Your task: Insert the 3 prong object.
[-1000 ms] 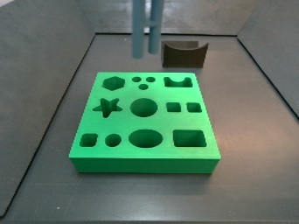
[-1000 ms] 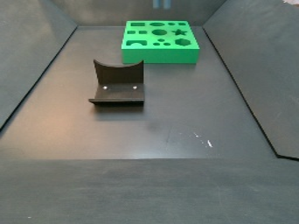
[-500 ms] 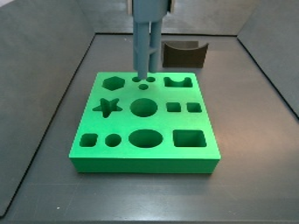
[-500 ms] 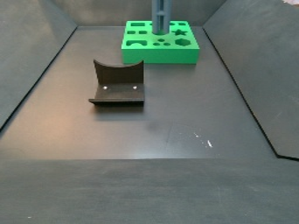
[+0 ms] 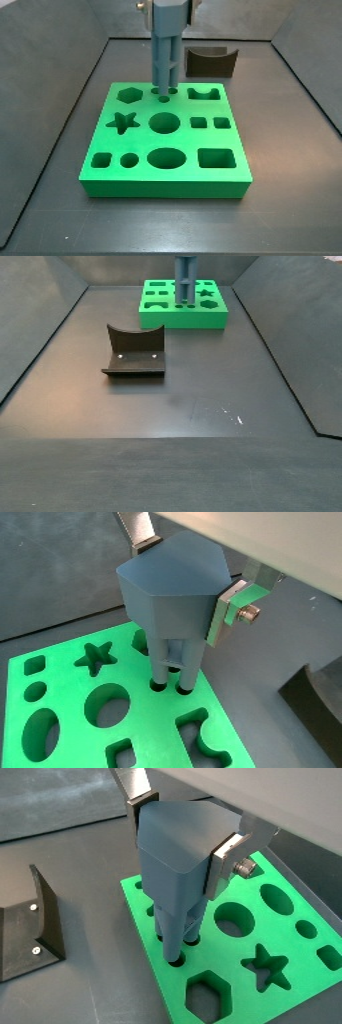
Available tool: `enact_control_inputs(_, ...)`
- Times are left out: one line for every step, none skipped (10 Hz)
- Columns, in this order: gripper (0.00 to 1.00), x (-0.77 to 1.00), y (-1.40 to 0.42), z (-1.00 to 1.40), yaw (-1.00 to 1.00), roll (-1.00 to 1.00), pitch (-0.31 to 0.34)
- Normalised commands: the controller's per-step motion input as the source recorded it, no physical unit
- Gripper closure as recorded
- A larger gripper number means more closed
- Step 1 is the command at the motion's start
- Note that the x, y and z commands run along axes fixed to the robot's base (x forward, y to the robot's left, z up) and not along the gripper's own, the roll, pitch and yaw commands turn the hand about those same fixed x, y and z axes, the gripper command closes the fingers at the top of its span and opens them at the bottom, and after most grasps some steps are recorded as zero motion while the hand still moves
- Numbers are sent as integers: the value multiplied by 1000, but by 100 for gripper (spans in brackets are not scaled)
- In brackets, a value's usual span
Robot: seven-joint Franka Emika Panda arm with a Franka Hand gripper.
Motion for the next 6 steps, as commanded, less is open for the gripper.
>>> enact_control_inputs(100,-20,0,-437,180,-43,0)
enact_control_inputs(100,0,-29,-437,111,-63,-13)
enact_control_inputs(100,117,-100,-477,46,-56,0)
enact_control_inputs(100,251,-20,-529,3,-79,0)
enact_control_inputs(100,131,0,-626,91,0,0)
enact_control_inputs(100,0,0,-634,223,54,-10)
